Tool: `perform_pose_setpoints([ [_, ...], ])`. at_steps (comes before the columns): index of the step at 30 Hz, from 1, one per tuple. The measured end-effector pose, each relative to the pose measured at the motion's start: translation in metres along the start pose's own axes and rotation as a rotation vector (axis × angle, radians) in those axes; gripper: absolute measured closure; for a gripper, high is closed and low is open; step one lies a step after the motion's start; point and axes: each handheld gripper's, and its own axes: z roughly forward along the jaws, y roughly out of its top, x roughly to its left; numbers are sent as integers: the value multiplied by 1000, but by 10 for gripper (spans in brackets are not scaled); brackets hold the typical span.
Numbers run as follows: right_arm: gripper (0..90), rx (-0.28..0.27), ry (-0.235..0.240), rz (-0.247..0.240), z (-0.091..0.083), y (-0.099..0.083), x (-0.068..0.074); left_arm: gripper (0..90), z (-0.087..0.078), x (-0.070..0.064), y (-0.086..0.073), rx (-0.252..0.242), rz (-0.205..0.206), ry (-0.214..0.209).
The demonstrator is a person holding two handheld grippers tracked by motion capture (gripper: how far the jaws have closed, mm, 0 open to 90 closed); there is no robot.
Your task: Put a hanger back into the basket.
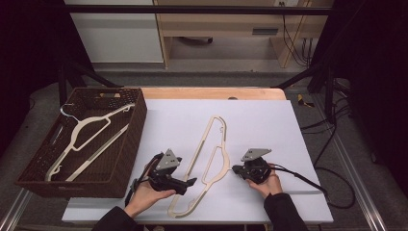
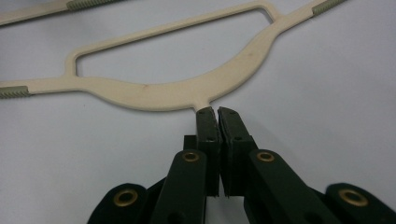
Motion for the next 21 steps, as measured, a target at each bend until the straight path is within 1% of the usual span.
perform_pose_setpoints([
  [1, 882, 0, 0, 0, 0, 0, 0, 129, 0, 0, 0, 0, 0, 0],
  [2, 883, -10, 7, 11, -2, 1, 1, 131, 6, -4, 5, 9, 9, -5],
  [3, 884, -15, 9, 5, -3, 1, 0, 135, 10, -6, 6, 13, 10, -12],
  [4, 884, -15, 9, 5, -3, 1, 0, 137, 10, -6, 6, 13, 10, -12],
  [5, 885, -25, 17, 1, -7, 2, -1, 139, 17, -10, 10, 26, 25, -18],
  [6, 885, -25, 17, 1, -7, 2, -1, 141, 17, -10, 10, 26, 25, -18],
  [7, 886, -28, 26, 12, -9, 3, 0, 145, 26, -14, 13, 43, 30, -24],
  [8, 886, -28, 26, 12, -9, 3, 0, 149, 26, -14, 13, 43, 30, -24],
  [9, 886, -36, 31, 21, -11, 4, 0, 154, 35, -17, 16, 58, 33, -31],
  [10, 886, -34, 27, 24, -11, 4, 1, 159, 35, -17, 16, 58, 33, -31],
  [11, 886, -31, 30, 18, -13, 5, 0, 165, 45, -19, 18, 74, 39, -34],
  [12, 886, -31, 30, 18, -13, 5, 0, 174, 45, -19, 18, 74, 39, -34],
  [13, 887, -38, 34, 15, -14, 5, 0, 189, 54, -22, 20, 89, 49, -39],
  [15, 887, -39, 29, 17, -15, 6, 1, 222, 62, -23, 22, 102, 67, -39],
  [16, 887, -39, 29, 17, -15, 6, 1, 241, 62, -23, 22, 102, 67, -39],
  [17, 887, -39, 34, 21, -17, 7, 2, 254, 69, -25, 23, 117, 70, -47],
  [18, 887, -41, 30, 18, -18, 7, 2, 267, 69, -25, 23, 117, 70, -47],
  [19, 887, -43, 30, 15, -19, 8, 3, 279, 76, -25, 23, 126, 64, -53],
  [20, 887, -43, 30, 15, -19, 8, 3, 290, 76, -25, 23, 126, 64, -53],
  [21, 888, -44, 35, 9, -20, 9, 4, 299, 80, -26, 24, 142, 77, -54],
])
